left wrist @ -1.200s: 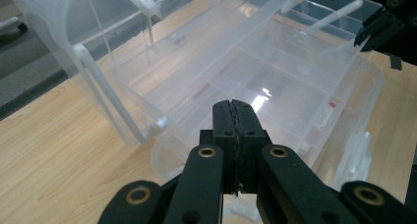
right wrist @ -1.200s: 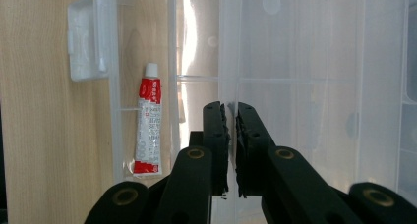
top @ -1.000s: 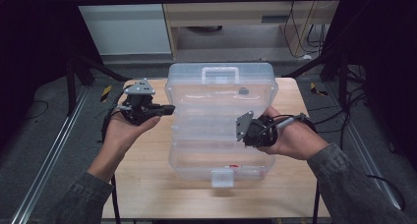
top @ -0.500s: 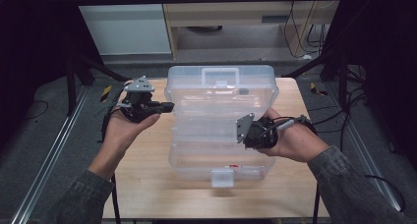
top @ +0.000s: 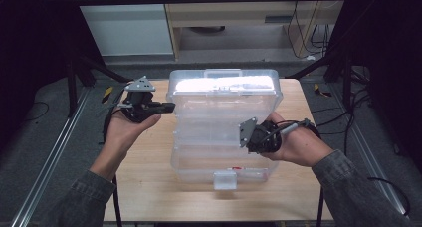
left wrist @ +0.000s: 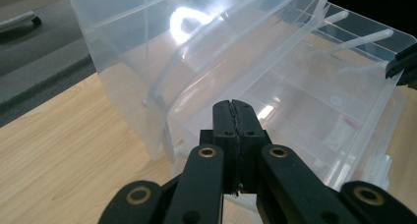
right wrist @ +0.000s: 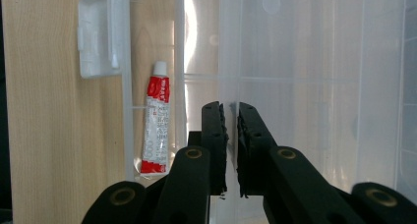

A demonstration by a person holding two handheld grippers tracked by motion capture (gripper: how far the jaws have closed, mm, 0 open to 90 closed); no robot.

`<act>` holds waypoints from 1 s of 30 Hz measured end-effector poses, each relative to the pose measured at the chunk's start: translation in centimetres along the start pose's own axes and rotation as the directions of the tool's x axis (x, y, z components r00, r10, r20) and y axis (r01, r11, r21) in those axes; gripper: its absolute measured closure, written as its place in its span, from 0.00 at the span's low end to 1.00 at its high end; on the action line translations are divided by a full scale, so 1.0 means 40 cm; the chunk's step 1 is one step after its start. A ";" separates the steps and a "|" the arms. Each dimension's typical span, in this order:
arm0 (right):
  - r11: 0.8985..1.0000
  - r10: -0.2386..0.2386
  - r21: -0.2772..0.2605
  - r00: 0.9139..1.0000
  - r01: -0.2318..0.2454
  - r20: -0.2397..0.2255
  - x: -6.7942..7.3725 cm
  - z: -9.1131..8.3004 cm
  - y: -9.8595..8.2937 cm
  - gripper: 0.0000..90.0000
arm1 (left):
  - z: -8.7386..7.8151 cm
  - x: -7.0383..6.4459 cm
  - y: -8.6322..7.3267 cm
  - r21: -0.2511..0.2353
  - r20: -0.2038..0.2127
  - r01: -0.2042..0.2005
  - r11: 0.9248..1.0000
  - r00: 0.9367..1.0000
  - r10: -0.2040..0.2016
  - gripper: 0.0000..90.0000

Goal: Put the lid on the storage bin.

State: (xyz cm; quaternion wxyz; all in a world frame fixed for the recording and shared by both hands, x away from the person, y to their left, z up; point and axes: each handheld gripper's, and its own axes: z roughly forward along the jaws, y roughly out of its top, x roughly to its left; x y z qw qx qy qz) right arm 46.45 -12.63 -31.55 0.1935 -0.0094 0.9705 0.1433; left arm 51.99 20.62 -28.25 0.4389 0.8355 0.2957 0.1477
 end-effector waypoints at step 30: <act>0.950 0.265 -0.200 0.957 -0.238 0.122 0.083 -0.052 -0.124 0.38 | -0.012 -0.036 -0.077 -0.013 0.026 -0.019 1.000 0.999 0.019 0.99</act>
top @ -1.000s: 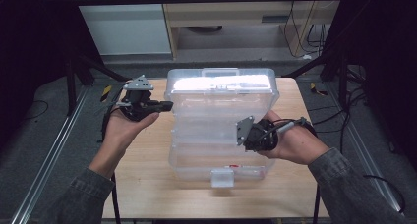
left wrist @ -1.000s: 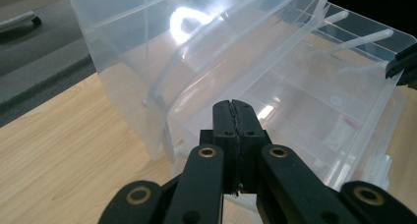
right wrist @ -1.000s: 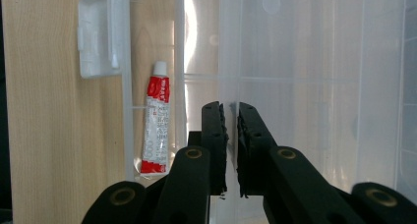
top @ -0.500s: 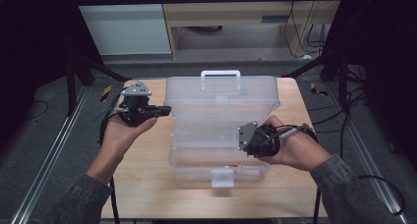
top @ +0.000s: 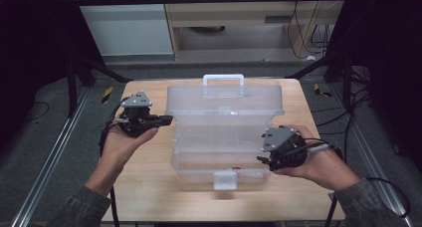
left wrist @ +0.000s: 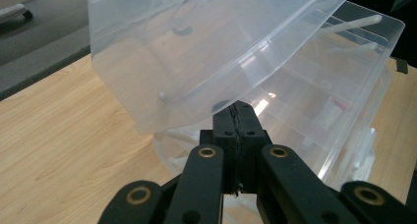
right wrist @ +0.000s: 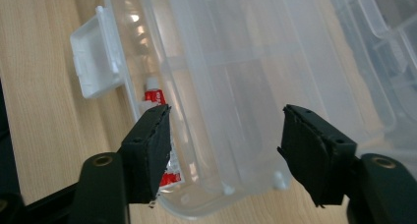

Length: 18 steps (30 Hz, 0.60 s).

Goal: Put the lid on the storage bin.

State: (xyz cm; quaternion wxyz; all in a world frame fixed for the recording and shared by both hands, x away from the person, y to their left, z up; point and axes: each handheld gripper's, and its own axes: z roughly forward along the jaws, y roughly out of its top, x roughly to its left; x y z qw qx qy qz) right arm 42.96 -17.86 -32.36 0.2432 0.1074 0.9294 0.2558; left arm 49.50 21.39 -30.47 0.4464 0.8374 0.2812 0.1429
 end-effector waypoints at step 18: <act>0.985 0.169 0.007 0.980 -0.171 0.105 -0.021 -0.066 -0.133 0.22 | -0.003 -0.044 -0.076 0.027 0.031 0.015 1.000 0.999 -0.015 0.99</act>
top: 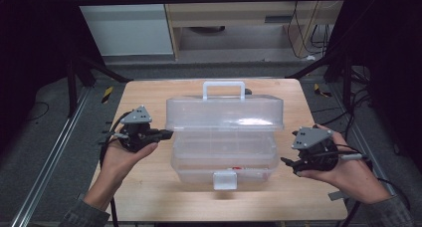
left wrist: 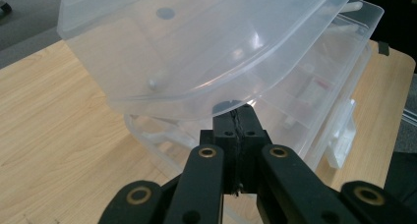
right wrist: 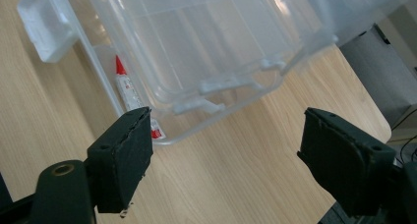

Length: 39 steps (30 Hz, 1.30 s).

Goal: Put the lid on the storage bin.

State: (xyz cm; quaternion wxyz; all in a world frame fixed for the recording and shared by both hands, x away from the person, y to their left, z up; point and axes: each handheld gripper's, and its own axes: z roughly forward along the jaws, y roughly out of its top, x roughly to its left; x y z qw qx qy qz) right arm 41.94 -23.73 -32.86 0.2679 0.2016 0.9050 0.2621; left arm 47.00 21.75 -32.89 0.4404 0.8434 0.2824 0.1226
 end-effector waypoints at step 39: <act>0.992 0.092 0.085 0.993 -0.098 0.069 -0.028 0.033 -0.098 0.23 | 0.019 -0.016 -0.117 0.017 0.030 0.036 0.999 0.999 -0.037 1.00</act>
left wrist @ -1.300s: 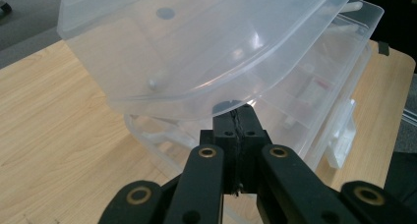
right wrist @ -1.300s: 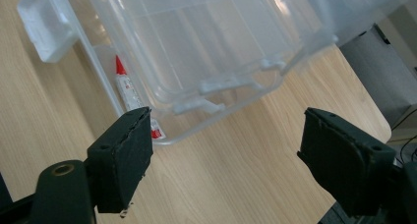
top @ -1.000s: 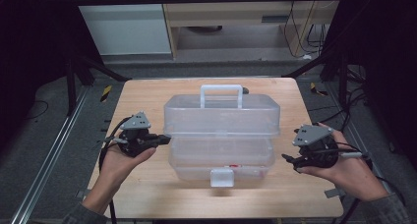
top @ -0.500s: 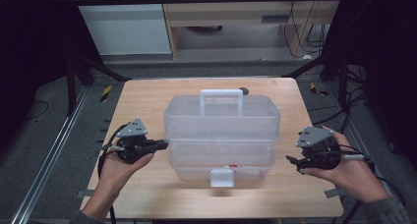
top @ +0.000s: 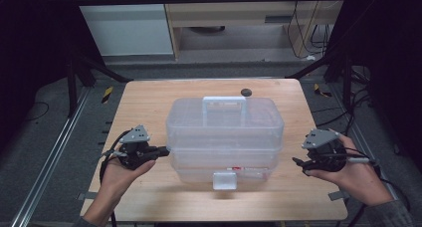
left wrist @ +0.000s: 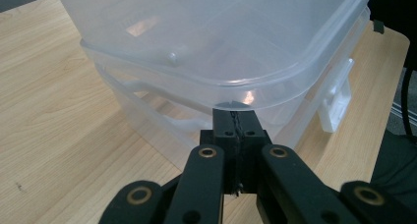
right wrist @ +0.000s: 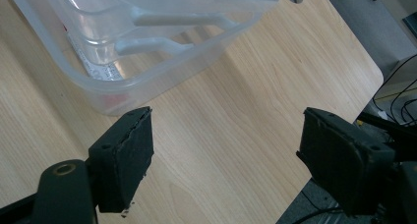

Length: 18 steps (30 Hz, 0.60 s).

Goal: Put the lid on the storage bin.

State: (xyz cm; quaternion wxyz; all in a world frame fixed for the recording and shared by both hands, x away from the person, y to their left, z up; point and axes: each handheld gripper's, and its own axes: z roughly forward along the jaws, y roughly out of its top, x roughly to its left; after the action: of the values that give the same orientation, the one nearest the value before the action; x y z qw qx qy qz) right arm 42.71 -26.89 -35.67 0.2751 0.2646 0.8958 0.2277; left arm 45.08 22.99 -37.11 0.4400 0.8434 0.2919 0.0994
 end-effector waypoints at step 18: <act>0.999 0.039 0.013 0.999 -0.039 0.006 -0.013 0.037 -0.010 0.23 | 0.009 -0.009 -0.024 0.045 0.011 -0.025 0.999 1.000 0.024 1.00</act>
State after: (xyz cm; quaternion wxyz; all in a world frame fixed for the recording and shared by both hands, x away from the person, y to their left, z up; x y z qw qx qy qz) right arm 43.85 -27.13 -36.79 0.2714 0.2845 0.8912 0.2262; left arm 44.57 22.97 -38.04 0.4212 0.8571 0.2814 0.0937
